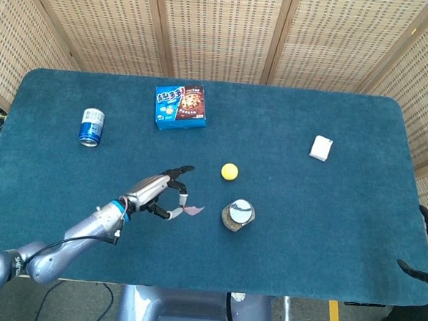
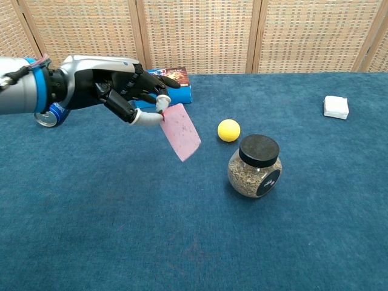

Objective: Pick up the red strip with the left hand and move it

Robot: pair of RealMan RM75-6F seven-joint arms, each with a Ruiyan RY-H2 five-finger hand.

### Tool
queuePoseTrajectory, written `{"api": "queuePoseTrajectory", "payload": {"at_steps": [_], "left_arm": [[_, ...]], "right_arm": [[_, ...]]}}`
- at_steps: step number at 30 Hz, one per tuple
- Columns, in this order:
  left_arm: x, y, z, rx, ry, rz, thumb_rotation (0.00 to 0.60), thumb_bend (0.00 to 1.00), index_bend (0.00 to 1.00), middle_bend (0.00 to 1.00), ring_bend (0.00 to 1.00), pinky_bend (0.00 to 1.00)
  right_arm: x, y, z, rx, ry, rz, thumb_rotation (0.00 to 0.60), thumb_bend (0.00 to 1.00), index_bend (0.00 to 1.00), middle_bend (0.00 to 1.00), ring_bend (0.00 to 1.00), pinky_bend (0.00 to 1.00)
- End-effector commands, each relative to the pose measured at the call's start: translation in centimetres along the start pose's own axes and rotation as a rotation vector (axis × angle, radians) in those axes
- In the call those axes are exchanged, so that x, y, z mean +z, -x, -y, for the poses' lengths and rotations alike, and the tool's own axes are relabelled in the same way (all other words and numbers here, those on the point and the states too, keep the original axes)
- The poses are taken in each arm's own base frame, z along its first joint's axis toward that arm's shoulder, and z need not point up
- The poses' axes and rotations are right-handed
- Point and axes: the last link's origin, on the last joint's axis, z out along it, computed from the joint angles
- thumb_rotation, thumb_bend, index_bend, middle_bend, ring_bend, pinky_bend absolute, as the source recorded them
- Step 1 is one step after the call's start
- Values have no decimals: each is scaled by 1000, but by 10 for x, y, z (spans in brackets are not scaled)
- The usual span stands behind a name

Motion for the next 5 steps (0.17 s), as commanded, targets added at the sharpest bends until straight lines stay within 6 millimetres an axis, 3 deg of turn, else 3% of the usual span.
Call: {"api": "queuePoseTrajectory", "payload": {"at_steps": [1, 5], "left_arm": [[-16, 12, -8, -31, 33, 73, 600, 591, 654, 0, 0, 0], [-18, 18, -12, -46, 58, 94, 600, 591, 654, 0, 0, 0]], "right_arm": [[-1, -1, 0, 1, 0, -2, 600, 0, 0, 0, 0, 0], [-2, -2, -1, 5, 0, -7, 600, 0, 0, 0, 0, 0]]}}
